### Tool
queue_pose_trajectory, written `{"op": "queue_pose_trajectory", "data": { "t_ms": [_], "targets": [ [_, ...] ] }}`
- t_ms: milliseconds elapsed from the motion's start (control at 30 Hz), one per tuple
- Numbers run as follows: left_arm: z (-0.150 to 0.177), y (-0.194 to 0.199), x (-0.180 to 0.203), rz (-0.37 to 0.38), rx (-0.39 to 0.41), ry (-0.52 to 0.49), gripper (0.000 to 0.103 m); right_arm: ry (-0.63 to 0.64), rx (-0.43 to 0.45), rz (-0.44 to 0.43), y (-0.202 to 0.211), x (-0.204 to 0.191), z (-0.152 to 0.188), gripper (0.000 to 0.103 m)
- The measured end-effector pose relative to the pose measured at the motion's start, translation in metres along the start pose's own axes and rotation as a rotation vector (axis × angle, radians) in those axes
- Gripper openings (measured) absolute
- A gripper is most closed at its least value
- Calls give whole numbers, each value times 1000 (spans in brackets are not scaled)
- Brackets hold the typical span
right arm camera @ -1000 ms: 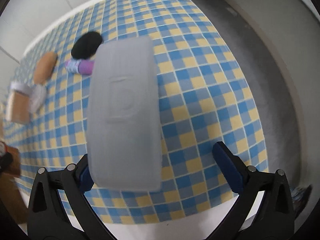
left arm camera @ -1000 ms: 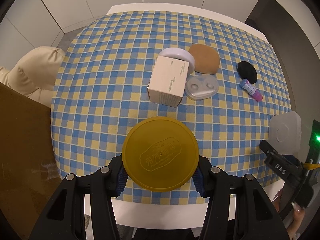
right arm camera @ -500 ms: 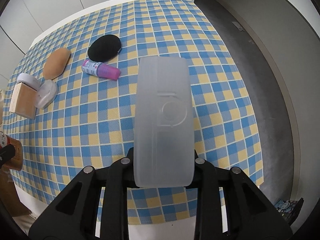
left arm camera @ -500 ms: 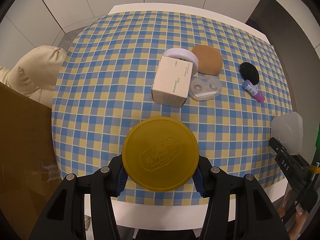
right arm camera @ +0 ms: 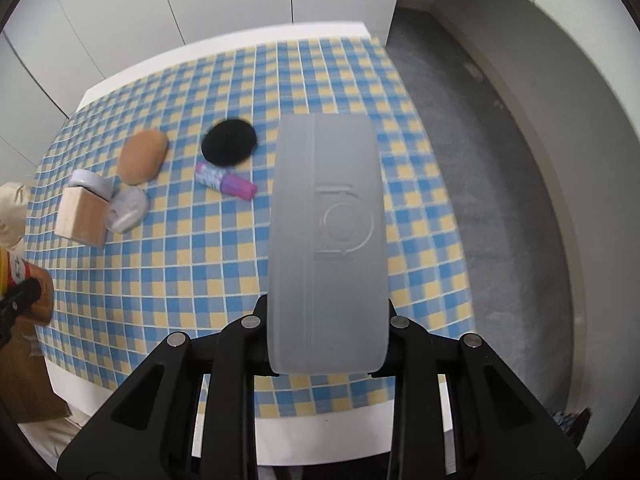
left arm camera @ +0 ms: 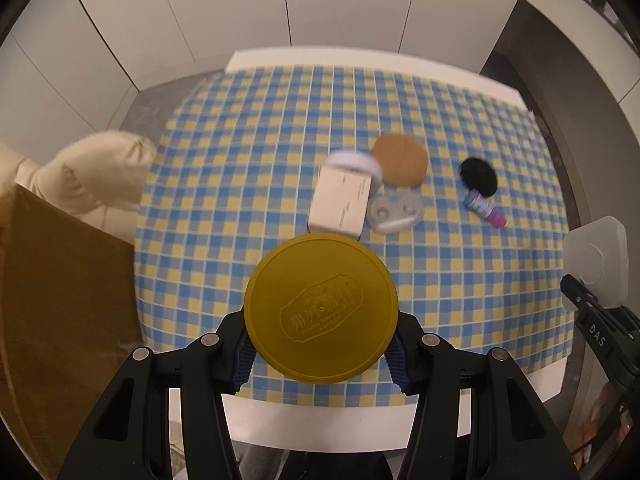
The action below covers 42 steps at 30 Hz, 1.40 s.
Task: Organize objects
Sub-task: 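Lift the clear container with the right gripper while the left carries the yellow-lidded jar toward the box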
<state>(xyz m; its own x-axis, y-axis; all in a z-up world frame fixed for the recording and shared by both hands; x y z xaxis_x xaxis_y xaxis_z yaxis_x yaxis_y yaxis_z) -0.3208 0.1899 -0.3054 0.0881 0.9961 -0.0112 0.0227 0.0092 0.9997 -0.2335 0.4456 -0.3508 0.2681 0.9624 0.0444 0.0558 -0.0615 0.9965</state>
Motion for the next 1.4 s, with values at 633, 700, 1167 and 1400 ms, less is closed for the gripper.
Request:
{"op": "queue_pose_trajectory", "data": {
  "t_ms": [633,700,1167,1400],
  "targets": [
    [-14,164,-2,-23,178,1,54,63,177,-23,178,6,-42,28],
    [-14,177,0,-18,188,-4,54,62,183,-37,198,9,-40,28],
    [-1,236,-6,-26,288,-5,54,120,281,-1,274,4,-35,28],
    [11,237,-1,-43,292,-13,54,143,304,28,277,2,-23,28]
  ]
}}
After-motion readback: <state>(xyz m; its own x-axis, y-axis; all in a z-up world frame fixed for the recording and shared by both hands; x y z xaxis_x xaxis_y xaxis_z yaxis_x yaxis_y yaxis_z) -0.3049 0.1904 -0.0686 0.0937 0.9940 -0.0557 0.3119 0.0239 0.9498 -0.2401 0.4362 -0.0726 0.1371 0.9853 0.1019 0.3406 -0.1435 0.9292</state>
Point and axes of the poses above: each gripper's, at about its wrist camera, not at the fingertips, and y roughly against the way its jaws point, x to its right, z to its underside, the point moved 8 cm from there along -y, roughly the way its jaws point, and after that the axes turned 15 degrees about -x, right-handed, at the moved point
